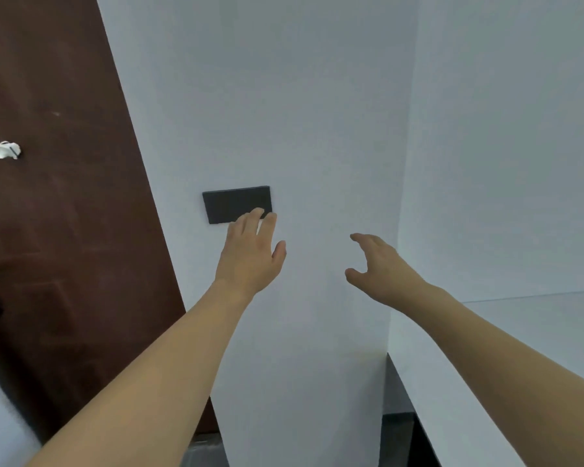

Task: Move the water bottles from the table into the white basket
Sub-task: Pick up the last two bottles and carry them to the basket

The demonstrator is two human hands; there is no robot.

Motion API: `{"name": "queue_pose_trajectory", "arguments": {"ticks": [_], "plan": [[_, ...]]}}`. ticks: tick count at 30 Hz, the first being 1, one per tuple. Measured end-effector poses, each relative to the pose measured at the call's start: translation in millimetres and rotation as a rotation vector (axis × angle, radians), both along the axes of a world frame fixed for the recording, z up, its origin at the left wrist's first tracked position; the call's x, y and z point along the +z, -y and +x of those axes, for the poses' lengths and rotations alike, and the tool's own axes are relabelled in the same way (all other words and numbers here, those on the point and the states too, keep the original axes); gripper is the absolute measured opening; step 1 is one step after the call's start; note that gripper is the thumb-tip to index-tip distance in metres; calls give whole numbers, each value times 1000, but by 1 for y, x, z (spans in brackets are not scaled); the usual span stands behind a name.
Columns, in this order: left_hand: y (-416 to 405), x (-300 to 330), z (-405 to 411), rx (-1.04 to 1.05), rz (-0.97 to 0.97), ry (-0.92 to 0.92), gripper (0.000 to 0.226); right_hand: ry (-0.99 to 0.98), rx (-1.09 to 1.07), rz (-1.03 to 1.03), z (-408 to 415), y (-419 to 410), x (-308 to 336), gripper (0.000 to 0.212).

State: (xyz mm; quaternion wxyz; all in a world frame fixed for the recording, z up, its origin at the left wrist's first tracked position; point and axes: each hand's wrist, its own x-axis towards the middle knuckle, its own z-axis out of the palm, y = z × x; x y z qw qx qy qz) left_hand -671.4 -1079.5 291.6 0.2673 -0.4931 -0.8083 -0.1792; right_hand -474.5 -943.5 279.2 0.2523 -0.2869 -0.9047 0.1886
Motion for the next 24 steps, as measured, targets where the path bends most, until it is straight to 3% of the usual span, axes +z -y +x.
{"name": "queue_pose_trajectory", "arguments": {"ticks": [7,16,24], "plan": [[-58,-19,122,14,-5,73,56,43,29,-63,114,-65,-22,68],[-135,-20,199,-24,-21,109,57,57,-30,-69,202,-133,-25,66],[-225,-32,314,-69,-60,114,59,17,-84,-100,315,-226,-30,66]]}}
